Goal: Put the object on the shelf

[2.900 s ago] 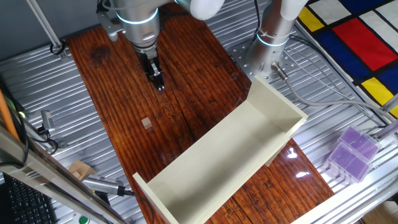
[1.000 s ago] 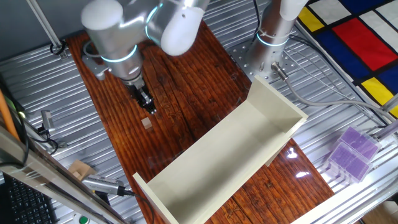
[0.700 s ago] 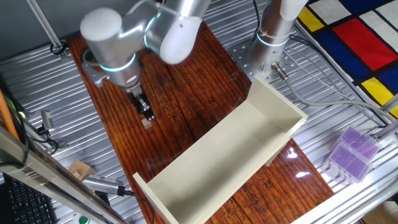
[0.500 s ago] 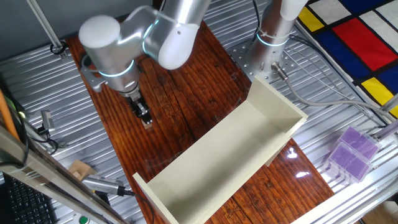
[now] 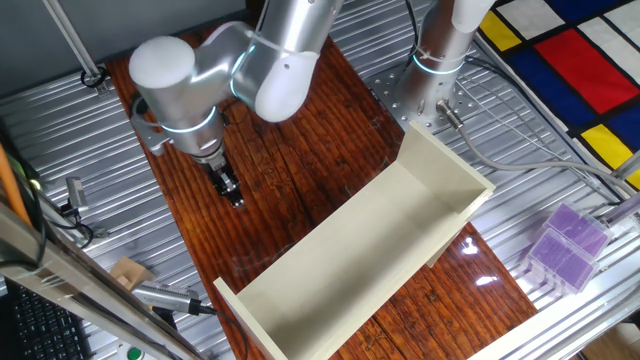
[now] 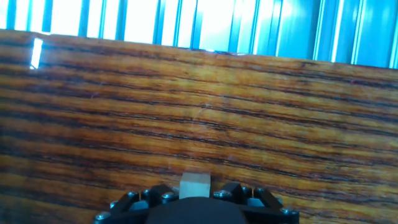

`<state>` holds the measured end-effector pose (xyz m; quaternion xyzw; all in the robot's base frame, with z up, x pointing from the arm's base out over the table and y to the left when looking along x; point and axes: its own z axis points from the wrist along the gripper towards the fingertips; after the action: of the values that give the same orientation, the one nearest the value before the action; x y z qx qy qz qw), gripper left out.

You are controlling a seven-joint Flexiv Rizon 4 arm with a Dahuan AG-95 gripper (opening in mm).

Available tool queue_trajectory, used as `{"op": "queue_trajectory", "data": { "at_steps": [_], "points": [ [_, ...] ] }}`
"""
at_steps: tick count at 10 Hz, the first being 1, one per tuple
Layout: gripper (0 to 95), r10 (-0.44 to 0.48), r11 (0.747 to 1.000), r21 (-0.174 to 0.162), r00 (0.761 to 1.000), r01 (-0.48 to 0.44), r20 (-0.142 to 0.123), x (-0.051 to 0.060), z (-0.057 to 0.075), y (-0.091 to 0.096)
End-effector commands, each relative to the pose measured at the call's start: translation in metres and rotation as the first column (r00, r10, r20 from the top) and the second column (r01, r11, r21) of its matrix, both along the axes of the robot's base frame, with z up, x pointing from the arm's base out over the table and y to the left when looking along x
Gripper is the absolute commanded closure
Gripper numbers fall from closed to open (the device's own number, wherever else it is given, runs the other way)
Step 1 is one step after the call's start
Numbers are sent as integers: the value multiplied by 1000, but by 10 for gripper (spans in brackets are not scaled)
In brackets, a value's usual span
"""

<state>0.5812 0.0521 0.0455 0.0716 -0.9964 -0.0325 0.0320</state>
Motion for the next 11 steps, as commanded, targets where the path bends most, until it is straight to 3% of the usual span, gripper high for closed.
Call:
{"op": "queue_trajectory", "data": {
  "at_steps": [1,7,8,11],
  "points": [
    [380,2,1000,0,1000,-2,3,0,0,0],
    [380,29,1000,-1,1000,-29,-2,0,0,0],
    [380,39,999,3,999,-39,-20,0,0,0],
    [380,49,999,-3,998,-49,-30,0,0,0]
  ]
}}
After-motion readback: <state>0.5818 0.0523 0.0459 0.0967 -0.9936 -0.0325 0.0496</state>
